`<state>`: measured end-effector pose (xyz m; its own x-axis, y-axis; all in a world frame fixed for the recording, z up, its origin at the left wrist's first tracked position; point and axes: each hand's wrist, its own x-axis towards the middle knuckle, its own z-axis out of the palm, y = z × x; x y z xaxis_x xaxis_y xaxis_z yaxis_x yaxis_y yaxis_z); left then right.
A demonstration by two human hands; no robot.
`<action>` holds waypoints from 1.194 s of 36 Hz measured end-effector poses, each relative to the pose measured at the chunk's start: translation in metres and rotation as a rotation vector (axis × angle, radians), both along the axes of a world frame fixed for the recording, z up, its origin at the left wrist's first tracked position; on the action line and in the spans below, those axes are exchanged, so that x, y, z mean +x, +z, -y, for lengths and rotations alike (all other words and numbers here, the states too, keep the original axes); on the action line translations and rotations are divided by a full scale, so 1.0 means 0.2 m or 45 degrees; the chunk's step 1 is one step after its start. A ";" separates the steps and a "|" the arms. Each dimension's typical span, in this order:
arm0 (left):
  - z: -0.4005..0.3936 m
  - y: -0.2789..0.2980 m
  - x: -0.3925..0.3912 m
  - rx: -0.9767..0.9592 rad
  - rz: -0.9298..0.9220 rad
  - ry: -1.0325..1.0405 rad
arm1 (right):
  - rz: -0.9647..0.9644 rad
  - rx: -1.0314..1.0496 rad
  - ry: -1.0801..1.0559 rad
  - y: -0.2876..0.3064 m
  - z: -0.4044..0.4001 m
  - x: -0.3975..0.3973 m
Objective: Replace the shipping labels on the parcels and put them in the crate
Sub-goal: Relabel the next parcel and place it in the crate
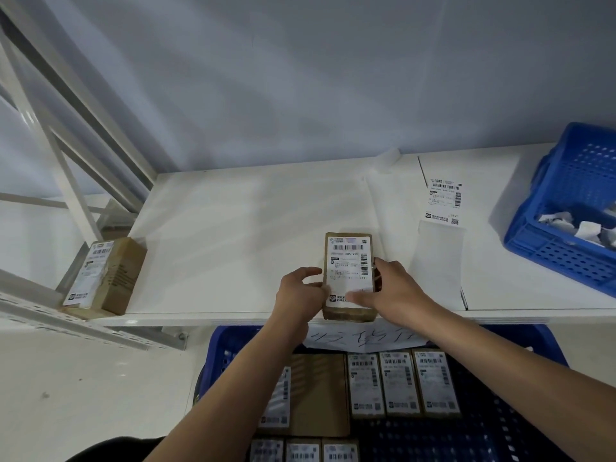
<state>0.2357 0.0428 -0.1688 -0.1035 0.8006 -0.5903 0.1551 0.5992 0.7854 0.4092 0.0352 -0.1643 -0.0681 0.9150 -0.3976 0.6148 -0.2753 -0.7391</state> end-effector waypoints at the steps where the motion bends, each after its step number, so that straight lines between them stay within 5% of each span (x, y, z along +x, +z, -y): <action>1: 0.00 0.00 0.00 0.022 0.000 0.007 | -0.015 -0.004 0.005 0.00 0.00 0.00; 11: 0.03 0.03 0.01 0.134 -0.197 -0.230 | -0.100 0.004 -0.066 0.01 0.02 -0.03; 22: 0.04 0.06 -0.05 0.094 -0.118 -0.495 | -0.121 -0.018 -0.128 0.01 0.02 -0.03; 28: 0.08 0.08 -0.04 0.154 0.009 -0.453 | -0.189 -0.031 -0.178 0.02 0.03 -0.03; 36: 0.10 0.13 -0.03 0.248 0.189 -0.244 | -0.602 -0.168 -0.422 0.09 0.00 0.06; 43: 0.13 0.18 -0.01 0.282 0.151 -0.351 | -0.551 -0.206 -0.175 0.18 0.05 0.08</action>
<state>0.2339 0.0162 -0.1324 0.1927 0.8983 -0.3948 0.1870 0.3613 0.9135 0.4256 0.0254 -0.1285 -0.1412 0.8560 -0.4973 0.2100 -0.4650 -0.8600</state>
